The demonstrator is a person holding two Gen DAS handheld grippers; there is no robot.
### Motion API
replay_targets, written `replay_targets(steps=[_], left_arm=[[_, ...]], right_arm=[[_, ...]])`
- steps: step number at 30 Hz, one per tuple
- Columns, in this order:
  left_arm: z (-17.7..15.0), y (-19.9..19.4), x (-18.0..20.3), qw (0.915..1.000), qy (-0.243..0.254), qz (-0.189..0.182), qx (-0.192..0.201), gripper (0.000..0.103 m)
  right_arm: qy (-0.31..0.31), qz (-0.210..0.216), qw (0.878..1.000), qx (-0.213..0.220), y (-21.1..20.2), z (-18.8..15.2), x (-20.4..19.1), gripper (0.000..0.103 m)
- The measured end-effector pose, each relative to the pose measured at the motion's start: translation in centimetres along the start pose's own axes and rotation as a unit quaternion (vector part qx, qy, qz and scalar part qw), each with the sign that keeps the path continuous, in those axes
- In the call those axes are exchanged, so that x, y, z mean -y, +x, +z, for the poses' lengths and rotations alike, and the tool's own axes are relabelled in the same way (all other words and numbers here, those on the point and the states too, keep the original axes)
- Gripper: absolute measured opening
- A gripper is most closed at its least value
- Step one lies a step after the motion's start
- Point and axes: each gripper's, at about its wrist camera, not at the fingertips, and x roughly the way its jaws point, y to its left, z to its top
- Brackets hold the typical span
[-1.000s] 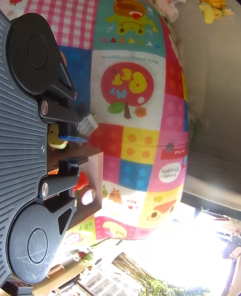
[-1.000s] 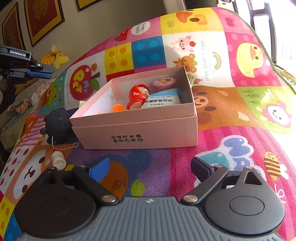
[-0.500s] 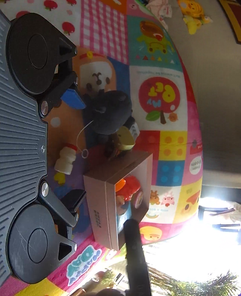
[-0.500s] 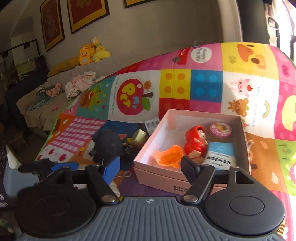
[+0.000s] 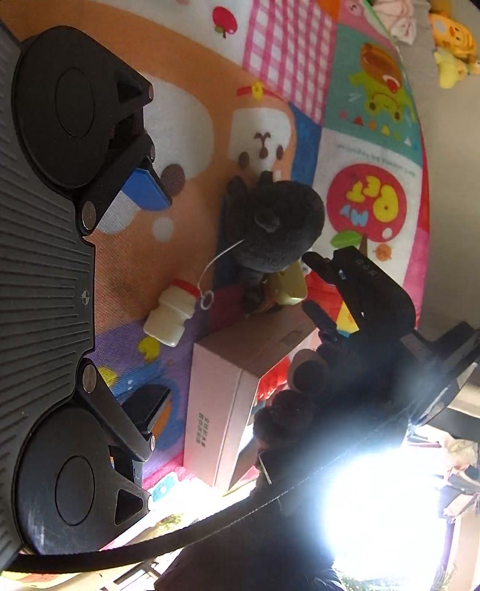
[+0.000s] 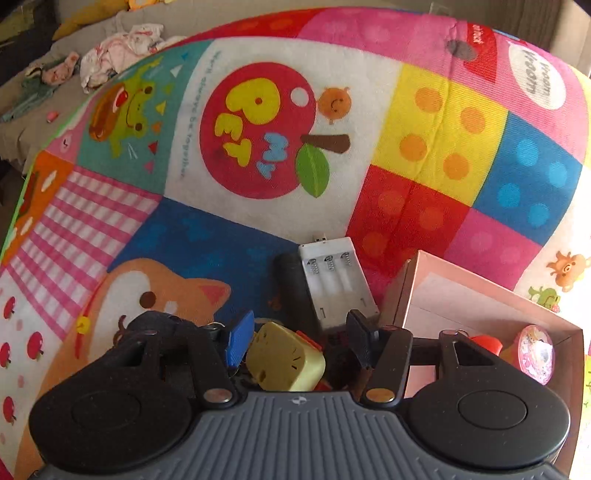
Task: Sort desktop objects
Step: 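Set the yellow keychain toy down on the mat with the right tool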
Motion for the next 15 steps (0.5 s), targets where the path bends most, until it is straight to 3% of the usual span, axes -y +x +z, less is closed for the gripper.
replay_targets(steps=[4, 6, 7, 9, 15], left_arm=[[-0.1, -0.1, 0.0, 1.0000, -0.003, -0.007, -0.001, 0.103], [-0.1, -0.1, 0.1, 1.0000, 0.001, -0.008, 0.000, 0.103], [-0.1, -0.1, 0.1, 1.0000, 0.000, -0.008, 0.000, 0.103], [-0.1, -0.1, 0.0, 1.0000, -0.003, -0.008, -0.002, 0.103], [0.0, 0.1, -0.2, 0.9999, -0.010, -0.007, -0.007, 0.103]], right_arm=[[-0.024, 0.010, 1.000, -0.013, 0.1, -0.5, -0.7, 0.055], [-0.036, 0.002, 0.999, -0.010, -0.6, -1.0, -1.0, 0.046], [-0.039, 0.006, 0.999, -0.010, -1.2, -1.1, -0.9, 0.033], [-0.014, 0.028, 0.999, -0.004, -2.9, -1.3, 0.0, 0.023], [0.007, 0.060, 0.996, 0.070, -11.0, -4.0, 2.8, 0.020]])
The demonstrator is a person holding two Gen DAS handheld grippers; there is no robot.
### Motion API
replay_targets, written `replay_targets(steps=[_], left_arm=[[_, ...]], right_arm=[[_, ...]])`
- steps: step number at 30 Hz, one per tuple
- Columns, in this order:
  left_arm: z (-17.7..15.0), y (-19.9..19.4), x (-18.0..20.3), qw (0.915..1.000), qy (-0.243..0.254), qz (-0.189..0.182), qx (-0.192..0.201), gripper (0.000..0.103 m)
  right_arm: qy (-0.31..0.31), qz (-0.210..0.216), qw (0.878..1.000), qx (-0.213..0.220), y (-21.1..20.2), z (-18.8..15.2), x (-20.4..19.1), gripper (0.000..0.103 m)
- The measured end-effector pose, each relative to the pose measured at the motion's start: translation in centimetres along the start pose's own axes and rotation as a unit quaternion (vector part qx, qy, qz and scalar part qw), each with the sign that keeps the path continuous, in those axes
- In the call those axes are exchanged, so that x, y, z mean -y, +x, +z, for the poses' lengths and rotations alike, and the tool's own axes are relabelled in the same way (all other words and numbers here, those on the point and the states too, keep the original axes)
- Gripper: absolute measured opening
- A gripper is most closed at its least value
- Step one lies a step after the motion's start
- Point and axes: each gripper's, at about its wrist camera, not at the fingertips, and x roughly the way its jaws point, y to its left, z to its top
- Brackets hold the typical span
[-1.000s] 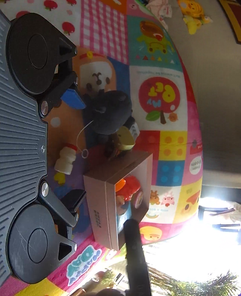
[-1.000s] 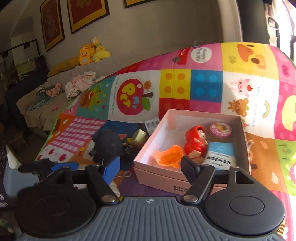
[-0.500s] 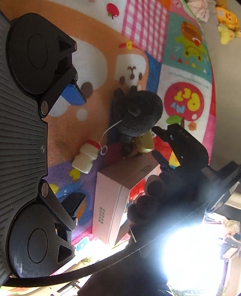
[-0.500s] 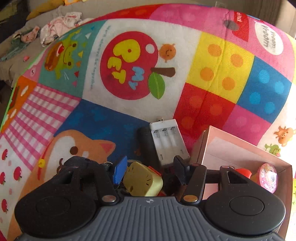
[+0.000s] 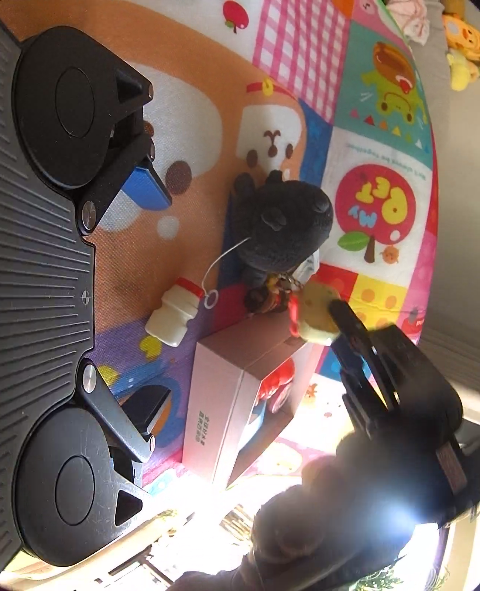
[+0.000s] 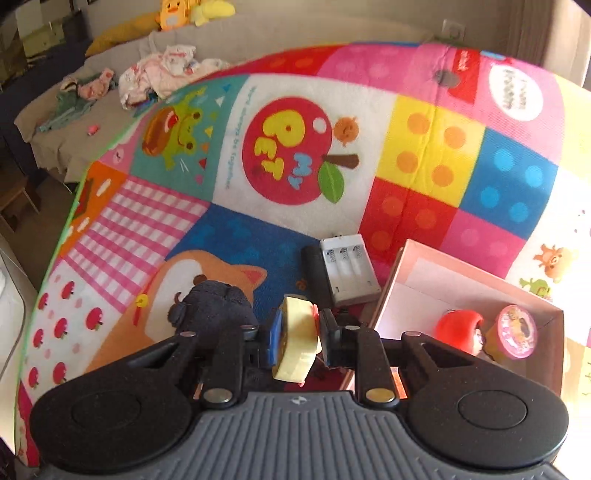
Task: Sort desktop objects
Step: 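Set the yellow keychain toy down on the mat with the right tool, then move the left tool toward the white yogurt-bottle toy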
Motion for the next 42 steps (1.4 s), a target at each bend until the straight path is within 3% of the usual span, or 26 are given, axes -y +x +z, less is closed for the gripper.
replay_targets(steps=[5, 9, 13, 16, 18, 20, 24, 27, 30, 32, 34, 37, 42], left_arm=[[0.0, 0.1, -0.1, 1.0000, 0.000, 0.004, -0.002, 0.103], [0.0, 0.1, 0.0, 1.0000, 0.002, 0.006, -0.004, 0.103], [0.0, 0.2, 0.2, 0.9999, 0.007, 0.011, -0.005, 0.103], [-0.1, 0.3, 0.4, 0.9998, 0.012, 0.017, -0.006, 0.103], [-0.2, 0.4, 0.6, 0.9996, 0.017, 0.023, -0.007, 0.103], [-0.2, 0.5, 0.9, 0.9992, 0.024, 0.030, -0.010, 0.103], [-0.2, 0.6, 0.8, 0.9993, 0.022, 0.029, -0.011, 0.103], [-0.2, 0.6, 0.8, 0.9991, 0.024, 0.032, -0.011, 0.103], [-0.2, 0.6, 0.9, 0.9988, 0.030, 0.036, -0.014, 0.103], [-0.2, 0.7, 1.0, 0.9986, 0.033, 0.039, -0.015, 0.103], [-0.2, 0.8, 1.3, 0.9981, 0.039, 0.044, -0.017, 0.103], [-0.2, 1.1, 2.3, 0.9962, 0.065, 0.052, -0.027, 0.103], [-0.1, 2.2, 4.2, 0.9927, 0.110, 0.029, -0.039, 0.103]], right_arm=[[0.020, 0.021, 0.998, 0.055, -7.7, -3.7, 1.9, 0.020], [0.054, 0.020, 0.997, 0.057, -11.5, -8.6, 4.1, 0.020], [0.074, -0.046, 0.996, 0.033, -11.7, -13.2, 6.6, 0.020], [0.037, -0.140, 0.989, 0.034, -10.4, -15.8, 6.7, 0.020], [0.005, -0.157, 0.987, 0.033, -9.3, -17.2, 5.9, 0.018], [-0.014, -0.129, 0.991, 0.033, -8.2, -18.3, 4.7, 0.018], [-0.005, -0.010, 0.999, 0.039, -6.9, -19.4, 2.2, 0.019], [0.017, 0.000, 0.997, 0.082, -8.4, -20.1, 2.5, 0.033], [0.068, -0.034, 0.991, 0.113, -10.4, -21.1, 5.1, 0.059], [0.097, -0.085, 0.983, 0.129, -11.1, -22.5, 6.9, 0.084], [0.117, -0.106, 0.978, 0.135, -11.2, -24.0, 8.0, 0.090], [0.150, -0.098, 0.976, 0.126, -10.4, -26.0, 8.9, 0.090], [0.163, -0.100, 0.974, 0.120, -8.2, -27.2, 8.7, 0.092]])
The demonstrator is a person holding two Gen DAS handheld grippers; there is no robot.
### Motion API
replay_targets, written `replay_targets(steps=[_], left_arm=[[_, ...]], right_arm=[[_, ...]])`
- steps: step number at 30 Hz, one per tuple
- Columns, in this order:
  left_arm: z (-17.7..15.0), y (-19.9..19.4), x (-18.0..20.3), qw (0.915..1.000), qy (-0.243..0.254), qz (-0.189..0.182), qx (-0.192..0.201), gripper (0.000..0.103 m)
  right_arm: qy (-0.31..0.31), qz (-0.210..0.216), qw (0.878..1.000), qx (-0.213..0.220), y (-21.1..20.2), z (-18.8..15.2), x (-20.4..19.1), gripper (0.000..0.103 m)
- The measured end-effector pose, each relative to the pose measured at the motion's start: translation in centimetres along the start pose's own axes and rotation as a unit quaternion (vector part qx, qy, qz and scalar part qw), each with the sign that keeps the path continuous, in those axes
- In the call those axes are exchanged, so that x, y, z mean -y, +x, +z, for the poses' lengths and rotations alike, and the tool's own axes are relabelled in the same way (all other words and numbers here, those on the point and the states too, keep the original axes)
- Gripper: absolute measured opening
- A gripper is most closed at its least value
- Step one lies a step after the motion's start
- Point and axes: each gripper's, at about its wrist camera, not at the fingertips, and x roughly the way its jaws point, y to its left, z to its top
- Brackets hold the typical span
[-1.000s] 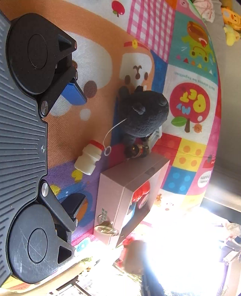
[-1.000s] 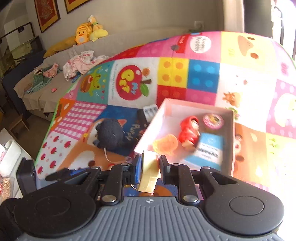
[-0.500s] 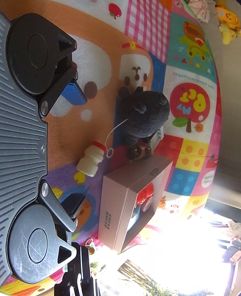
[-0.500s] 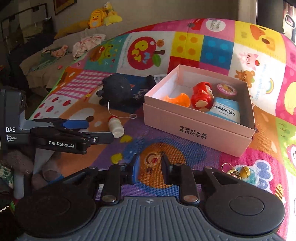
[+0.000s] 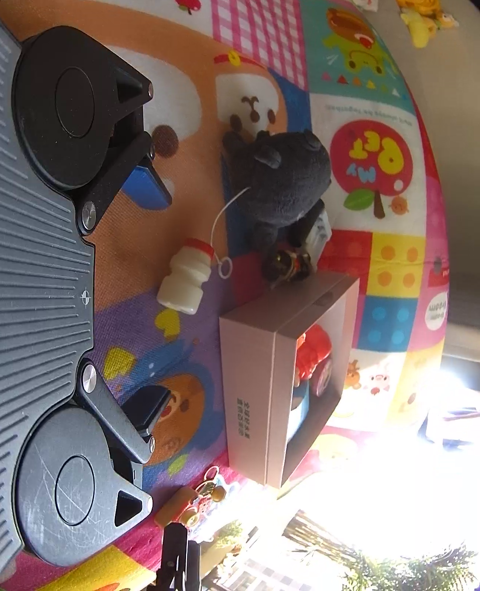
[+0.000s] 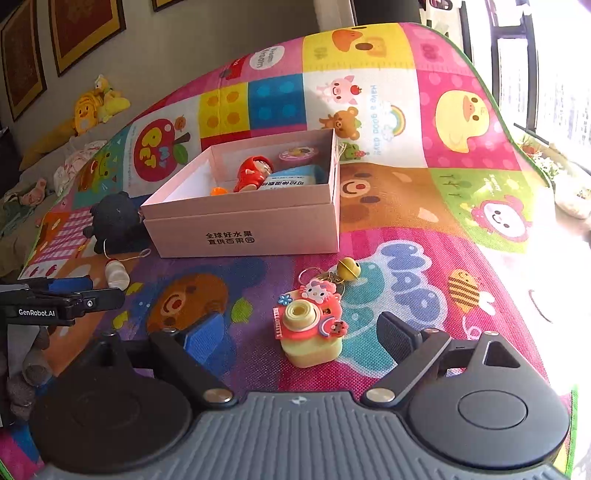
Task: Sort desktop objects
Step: 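Move the left tool toward the white yogurt-bottle toy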
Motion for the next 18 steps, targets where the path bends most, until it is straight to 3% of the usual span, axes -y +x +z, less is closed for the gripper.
replay_targets(steps=[6, 12, 16, 18], left_arm=[[0.9, 1.4, 1.2, 0.9993, 0.037, -0.004, -0.004, 0.103], [1.0, 1.8, 2.0, 0.9960, 0.072, -0.051, -0.007, 0.103], [0.6, 1.4, 3.0, 0.9892, 0.100, -0.107, -0.009, 0.103], [0.2, 1.2, 3.6, 0.9871, 0.112, -0.114, -0.009, 0.103]], right_arm=[[-0.004, 0.003, 1.000, 0.008, 0.4, -0.5, -0.3, 0.103], [0.003, 0.007, 1.000, -0.003, 0.8, -0.5, -0.1, 0.103], [0.002, 0.004, 1.000, -0.009, 1.0, -0.5, -0.2, 0.103], [0.001, 0.003, 1.000, -0.010, 1.0, -0.5, -0.2, 0.103]])
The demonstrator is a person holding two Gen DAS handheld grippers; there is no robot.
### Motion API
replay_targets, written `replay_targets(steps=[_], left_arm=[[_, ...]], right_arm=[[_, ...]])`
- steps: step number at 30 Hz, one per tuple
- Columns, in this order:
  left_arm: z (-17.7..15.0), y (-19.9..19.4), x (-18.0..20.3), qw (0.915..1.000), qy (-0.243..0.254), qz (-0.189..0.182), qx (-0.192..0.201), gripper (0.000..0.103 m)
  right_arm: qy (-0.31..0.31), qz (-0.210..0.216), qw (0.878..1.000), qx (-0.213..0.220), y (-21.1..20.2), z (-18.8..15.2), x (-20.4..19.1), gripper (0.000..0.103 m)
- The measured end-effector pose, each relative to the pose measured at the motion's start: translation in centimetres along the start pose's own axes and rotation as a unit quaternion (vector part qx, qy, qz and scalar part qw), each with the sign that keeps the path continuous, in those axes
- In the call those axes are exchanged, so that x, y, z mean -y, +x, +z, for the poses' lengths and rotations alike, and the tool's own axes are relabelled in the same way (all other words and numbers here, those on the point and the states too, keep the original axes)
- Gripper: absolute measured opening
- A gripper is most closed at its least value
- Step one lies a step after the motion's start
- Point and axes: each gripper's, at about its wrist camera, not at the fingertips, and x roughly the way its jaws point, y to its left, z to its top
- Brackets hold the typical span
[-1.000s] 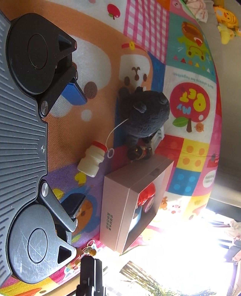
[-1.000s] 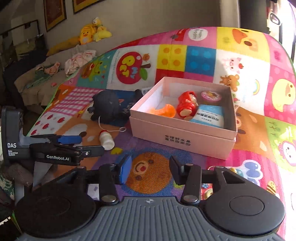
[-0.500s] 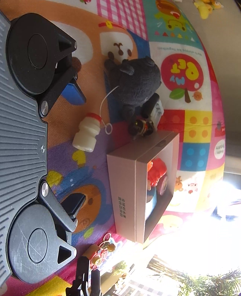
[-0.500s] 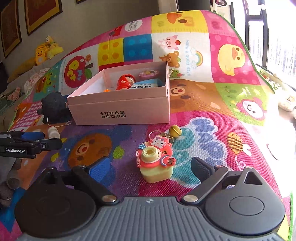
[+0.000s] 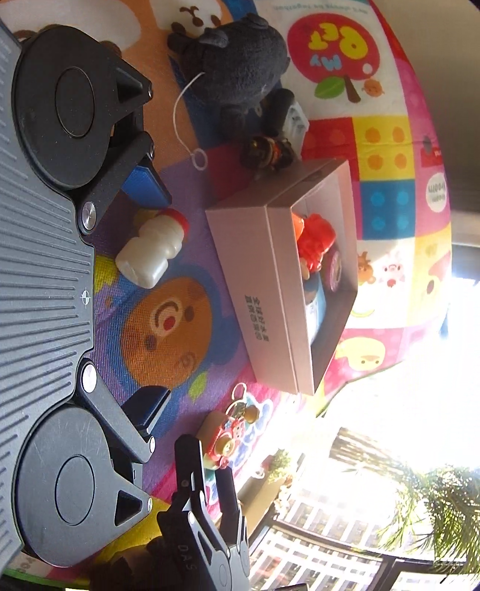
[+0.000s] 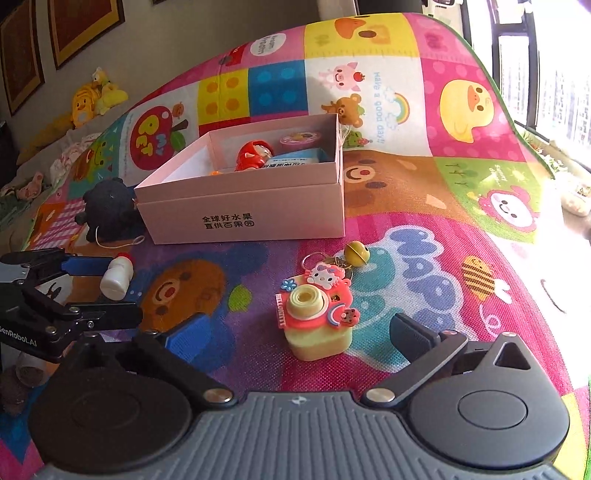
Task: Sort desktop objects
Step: 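Move the left tool toward the white yogurt-bottle toy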
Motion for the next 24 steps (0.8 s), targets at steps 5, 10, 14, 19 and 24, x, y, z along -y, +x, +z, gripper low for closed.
replay_targets(steps=[5, 10, 14, 19, 24], left_arm=[[-0.2, -0.2, 0.1, 0.9999, -0.009, 0.005, -0.003, 0.103], [-0.4, -0.2, -0.3, 0.9985, -0.027, 0.044, -0.021, 0.103], [-0.8, -0.6, -1.0, 0.9960, -0.049, 0.069, -0.027, 0.103], [-1.2, -0.9, -0.9, 0.9937, -0.055, 0.091, -0.034, 0.103], [-1.4, -0.9, -0.4, 0.9929, -0.037, 0.103, -0.047, 0.103]], right_arm=[[-0.002, -0.004, 1.000, -0.004, 0.2, 0.0, -0.1, 0.103], [-0.004, -0.006, 1.000, -0.007, 0.3, 0.1, -0.1, 0.103], [-0.004, -0.006, 1.000, -0.006, 0.3, 0.1, -0.2, 0.103], [-0.017, -0.005, 1.000, -0.007, 0.4, 0.1, -0.5, 0.103], [-0.058, 0.021, 0.998, -0.003, 0.1, -0.1, -1.9, 0.103]])
